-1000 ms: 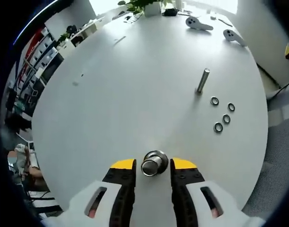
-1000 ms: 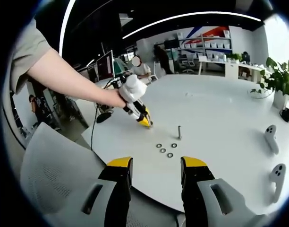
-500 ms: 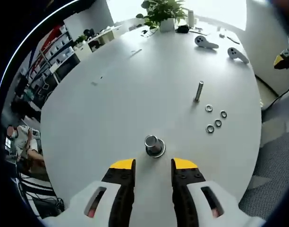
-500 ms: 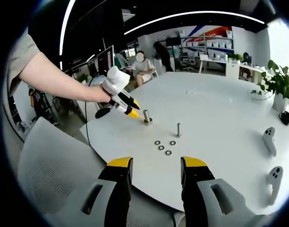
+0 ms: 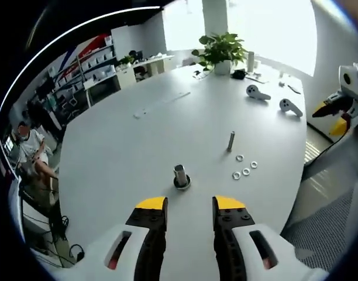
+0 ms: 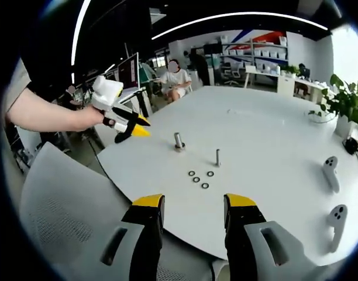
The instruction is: Place the washer onto the threaded stud by aligning its center hole with the stud, sliding it down to the base, and recovering from edge contact or off-axis alignment until the washer reaches the visible bottom stop.
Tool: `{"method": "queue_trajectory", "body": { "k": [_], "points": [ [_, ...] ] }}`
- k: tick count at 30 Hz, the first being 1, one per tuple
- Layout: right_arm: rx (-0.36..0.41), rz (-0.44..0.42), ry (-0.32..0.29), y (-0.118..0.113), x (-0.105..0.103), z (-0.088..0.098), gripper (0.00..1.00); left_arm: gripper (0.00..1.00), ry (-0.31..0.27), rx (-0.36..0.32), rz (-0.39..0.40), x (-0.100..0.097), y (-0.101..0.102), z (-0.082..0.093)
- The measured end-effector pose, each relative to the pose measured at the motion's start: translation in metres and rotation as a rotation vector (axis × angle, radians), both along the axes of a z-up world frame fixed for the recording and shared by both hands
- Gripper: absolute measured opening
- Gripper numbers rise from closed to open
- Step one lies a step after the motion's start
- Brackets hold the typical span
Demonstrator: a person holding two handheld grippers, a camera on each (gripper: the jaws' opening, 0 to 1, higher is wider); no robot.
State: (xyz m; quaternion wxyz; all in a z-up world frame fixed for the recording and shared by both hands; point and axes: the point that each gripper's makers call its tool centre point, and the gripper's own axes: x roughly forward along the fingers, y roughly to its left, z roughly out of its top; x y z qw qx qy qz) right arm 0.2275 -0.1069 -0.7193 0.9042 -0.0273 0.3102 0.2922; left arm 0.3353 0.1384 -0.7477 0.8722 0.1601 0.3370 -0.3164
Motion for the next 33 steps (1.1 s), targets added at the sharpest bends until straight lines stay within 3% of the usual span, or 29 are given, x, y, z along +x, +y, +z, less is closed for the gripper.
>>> {"method": "queue_trajectory", "body": {
  "k": [14, 20, 31, 33],
  "points": [
    [-0.027, -0.019, 0.011, -0.004, -0.001, -0.003, 0.43, 0.30, -0.020, -0.111, 0.054, -0.062, 0.010, 0.047],
    [-0.065, 0.016, 0.010, -0.001, -0.002, -0.006, 0.43, 0.30, -0.027, -0.151, 0.073, -0.085, 0.018, 0.060],
    [-0.087, -0.003, 0.024, -0.006, -0.002, -0.010, 0.43, 0.29, -0.002, -0.154, 0.037, -0.127, 0.020, 0.048],
    [-0.089, -0.013, 0.030, -0.008, -0.002, -0.011, 0.44, 0.28, -0.012, -0.184, 0.045, -0.132, 0.021, 0.051]
  ]
}}
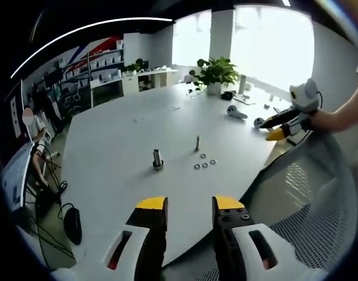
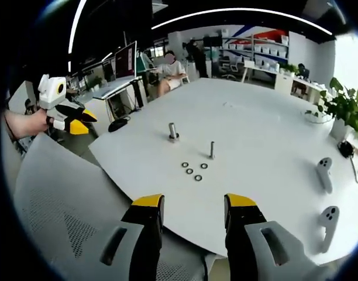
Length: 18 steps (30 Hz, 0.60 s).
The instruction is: Place the washer onto the threaded stud by aligning its center hole with the stud, sliding it down to the base, and recovering from edge contact or off-axis alignment until the washer reaches the visible bottom stop.
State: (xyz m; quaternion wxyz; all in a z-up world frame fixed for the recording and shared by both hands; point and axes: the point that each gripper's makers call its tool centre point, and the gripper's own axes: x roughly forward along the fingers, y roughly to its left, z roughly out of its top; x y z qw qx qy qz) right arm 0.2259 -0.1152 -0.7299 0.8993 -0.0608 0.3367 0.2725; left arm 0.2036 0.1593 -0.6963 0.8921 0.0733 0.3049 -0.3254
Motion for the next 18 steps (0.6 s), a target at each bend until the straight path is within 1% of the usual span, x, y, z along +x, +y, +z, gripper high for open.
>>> {"method": "queue_trajectory", "body": {
  "k": [1, 5, 8, 11, 12, 14, 17, 18],
  "points": [
    [0.003, -0.005, -0.002, -0.0004, 0.0004, 0.0003, 0.44, 0.28, 0.000, -0.016, 0.003, -0.0018, -0.0005, 0.0009],
    [-0.015, 0.004, 0.003, 0.0000, 0.0001, -0.0017, 0.44, 0.27, -0.013, -0.013, 0.004, -0.0064, -0.0005, 0.0010],
    [-0.019, 0.009, 0.002, 0.0004, -0.0003, -0.0014, 0.44, 0.26, -0.024, -0.049, 0.015, -0.0055, -0.0051, 0.0057],
    [-0.023, 0.000, 0.008, -0.0017, -0.0005, -0.0019, 0.44, 0.24, -0.047, -0.037, 0.007, -0.0055, -0.0060, 0.0065],
    [-0.020, -0.008, 0.006, -0.0028, -0.0003, -0.0013, 0.44, 0.24, -0.048, -0.041, 0.009, -0.0051, -0.0058, 0.0067],
    [-0.015, -0.014, 0.002, -0.0034, 0.0000, -0.0006, 0.44, 0.22, -0.045, -0.068, 0.024, -0.0049, -0.0045, 0.0073],
    [-0.030, 0.004, 0.014, -0.0014, -0.0002, -0.0038, 0.44, 0.21, -0.055, -0.074, 0.026, -0.0023, -0.0043, 0.0090],
    [-0.033, 0.011, 0.007, 0.0001, -0.0009, -0.0022, 0.44, 0.21, -0.057, -0.079, 0.021, -0.0024, -0.0058, 0.0096]
  ]
}}
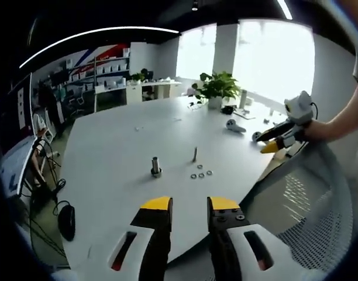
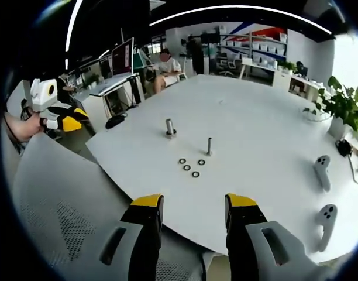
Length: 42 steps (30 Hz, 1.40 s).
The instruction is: Place the washer onto the threaded stud by aligning its center hole with the stud, sliding it down to the base, and recovering from edge contact or off-axis alignment until the washer reaches the visible bottom stop.
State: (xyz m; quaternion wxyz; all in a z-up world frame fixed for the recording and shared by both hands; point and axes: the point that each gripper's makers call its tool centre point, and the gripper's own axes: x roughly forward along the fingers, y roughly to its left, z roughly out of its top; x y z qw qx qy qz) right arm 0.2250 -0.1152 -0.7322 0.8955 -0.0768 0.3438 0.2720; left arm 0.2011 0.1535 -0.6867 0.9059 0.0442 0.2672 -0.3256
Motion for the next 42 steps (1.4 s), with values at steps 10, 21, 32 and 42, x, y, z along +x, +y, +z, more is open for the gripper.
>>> {"method": "queue_trajectory", "body": {
  "k": [10, 21, 32, 42],
  "points": [
    [-0.006, -0.016, -0.005, -0.004, 0.001, 0.000, 0.44, 0.23, -0.004, -0.001, -0.013, -0.005, -0.001, -0.001],
    [-0.008, -0.034, -0.002, -0.006, 0.002, 0.000, 0.45, 0.23, 0.016, -0.031, -0.054, -0.012, -0.008, -0.004],
    [0.006, -0.069, 0.007, -0.010, 0.002, 0.000, 0.45, 0.24, 0.038, -0.040, -0.068, -0.016, -0.009, -0.010],
    [-0.027, 0.063, 0.009, 0.010, 0.000, 0.001, 0.48, 0.26, 0.043, -0.036, -0.057, -0.014, -0.007, -0.010]
  ]
}}
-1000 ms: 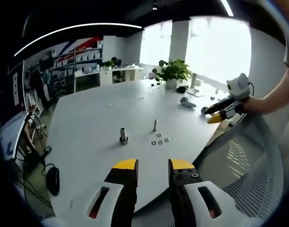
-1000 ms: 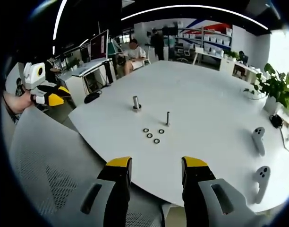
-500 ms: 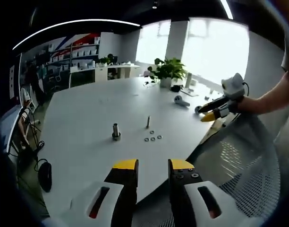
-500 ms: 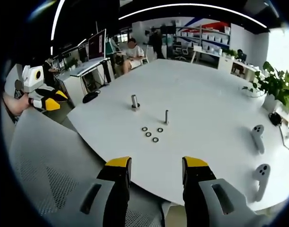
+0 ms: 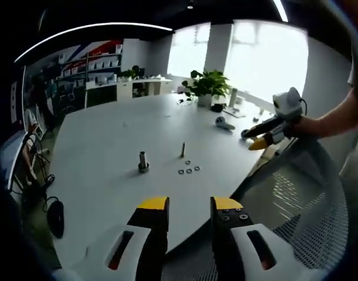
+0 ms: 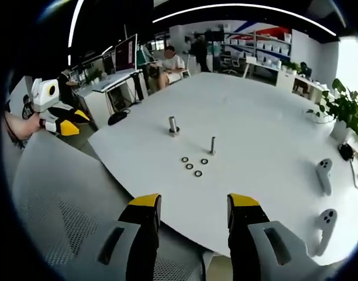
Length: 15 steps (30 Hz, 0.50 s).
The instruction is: Place the washer onto the threaded stud by aligning its center hole with the stud, sliding it down to the base, and recovering from edge contact or off-axis alignment until the washer reaches the visible bottom stop.
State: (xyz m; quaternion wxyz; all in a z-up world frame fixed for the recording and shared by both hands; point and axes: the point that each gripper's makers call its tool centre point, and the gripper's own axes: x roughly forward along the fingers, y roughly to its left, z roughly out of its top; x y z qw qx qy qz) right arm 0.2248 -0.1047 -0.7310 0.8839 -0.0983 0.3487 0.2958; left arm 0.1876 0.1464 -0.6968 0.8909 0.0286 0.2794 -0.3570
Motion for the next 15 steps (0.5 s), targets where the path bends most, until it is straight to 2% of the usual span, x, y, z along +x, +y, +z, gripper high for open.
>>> {"method": "queue_trajectory", "body": {
  "k": [4, 10, 15],
  "points": [
    [-0.046, 0.085, 0.017, 0.009, -0.006, -0.002, 0.47, 0.26, 0.005, 0.001, 0.018, 0.000, 0.004, -0.001],
    [-0.021, 0.056, 0.034, 0.006, 0.021, 0.002, 0.47, 0.26, 0.013, 0.003, 0.012, -0.001, 0.003, -0.002],
    [-0.061, 0.106, 0.068, 0.009, 0.039, -0.015, 0.46, 0.26, 0.010, -0.008, 0.019, 0.000, 0.004, -0.001]
  ]
}}
